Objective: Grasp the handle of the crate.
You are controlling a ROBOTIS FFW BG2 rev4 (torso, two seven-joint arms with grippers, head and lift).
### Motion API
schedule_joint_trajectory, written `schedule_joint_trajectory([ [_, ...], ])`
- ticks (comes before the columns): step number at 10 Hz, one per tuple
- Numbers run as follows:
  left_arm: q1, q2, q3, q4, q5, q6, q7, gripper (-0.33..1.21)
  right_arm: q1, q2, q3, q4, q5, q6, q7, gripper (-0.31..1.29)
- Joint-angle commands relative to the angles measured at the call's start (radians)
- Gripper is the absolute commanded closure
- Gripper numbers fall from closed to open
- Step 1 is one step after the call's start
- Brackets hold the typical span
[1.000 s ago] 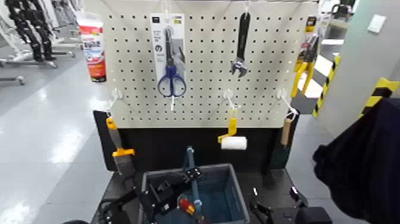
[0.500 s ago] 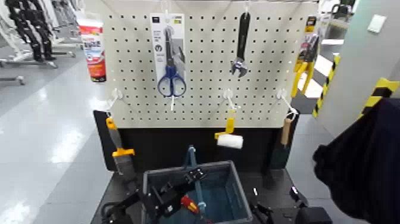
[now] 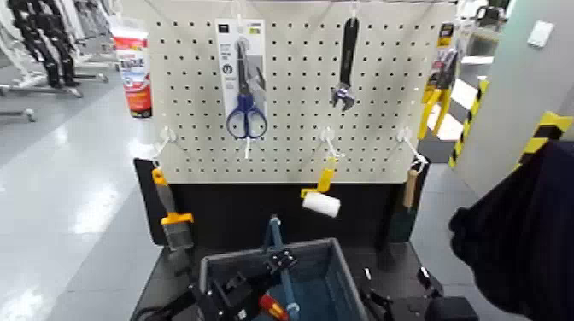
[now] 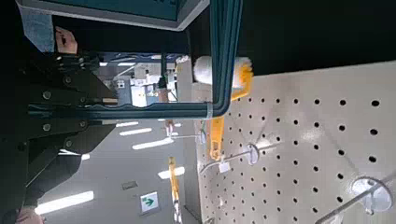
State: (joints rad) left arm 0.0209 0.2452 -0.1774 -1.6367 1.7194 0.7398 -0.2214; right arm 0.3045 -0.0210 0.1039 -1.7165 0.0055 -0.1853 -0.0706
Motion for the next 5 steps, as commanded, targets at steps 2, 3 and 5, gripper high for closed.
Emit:
schedule_joint_trajectory([
  [2, 0.074, 0.04, 0.035, -0.169, 0.108, 0.017, 0.125, 1.18, -0.004, 0.0, 0.003, 0.002, 0.007, 0.001, -0.002, 0.14],
  [3, 0.088, 0.049, 0.038, -0.189, 0.124, 0.006, 0.143, 1.18, -0.004, 0.0, 0.002, 0.002, 0.007, 0.0, -0.003, 0.14],
  [5, 0.094, 0.043, 0.035, -0.184, 0.138, 0.006, 0.146, 1.18, -0.002, 0.001, 0.003, 0.005, 0.008, -0.01, -0.006, 0.14],
])
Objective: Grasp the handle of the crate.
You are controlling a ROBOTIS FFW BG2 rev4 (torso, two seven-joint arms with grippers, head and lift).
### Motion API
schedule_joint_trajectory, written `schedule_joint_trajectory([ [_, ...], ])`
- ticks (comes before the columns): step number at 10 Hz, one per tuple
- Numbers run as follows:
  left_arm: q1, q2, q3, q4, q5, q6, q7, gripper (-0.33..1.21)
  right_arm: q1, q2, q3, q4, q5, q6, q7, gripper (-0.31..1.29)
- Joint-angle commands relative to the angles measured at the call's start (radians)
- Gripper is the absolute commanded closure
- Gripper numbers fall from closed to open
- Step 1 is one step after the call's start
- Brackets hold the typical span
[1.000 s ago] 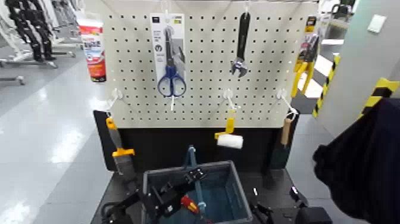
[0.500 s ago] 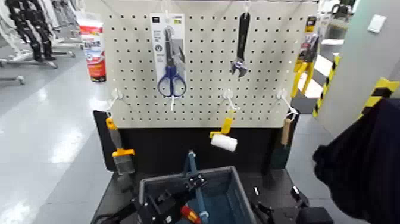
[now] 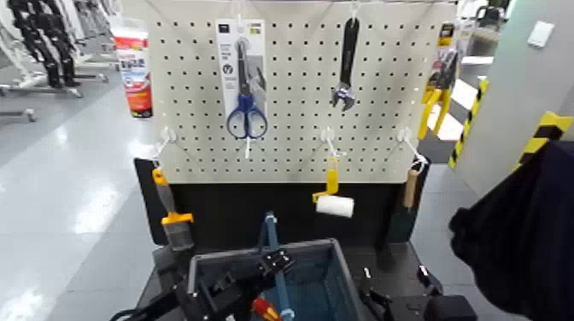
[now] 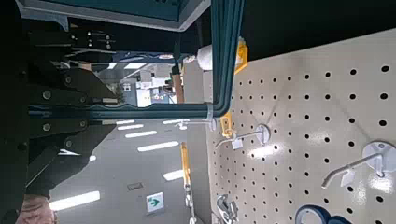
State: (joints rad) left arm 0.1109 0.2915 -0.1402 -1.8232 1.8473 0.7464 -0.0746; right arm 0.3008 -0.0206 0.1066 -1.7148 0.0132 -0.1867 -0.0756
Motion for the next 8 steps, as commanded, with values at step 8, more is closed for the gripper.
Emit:
schedule_joint_trajectory([
  [8, 0.004, -0.005, -0.005, 0.013, 0.024, 0.008, 0.001, 1.18, 0.003, 0.001, 0.001, 0.004, 0.007, -0.019, -0.018, 0.14],
])
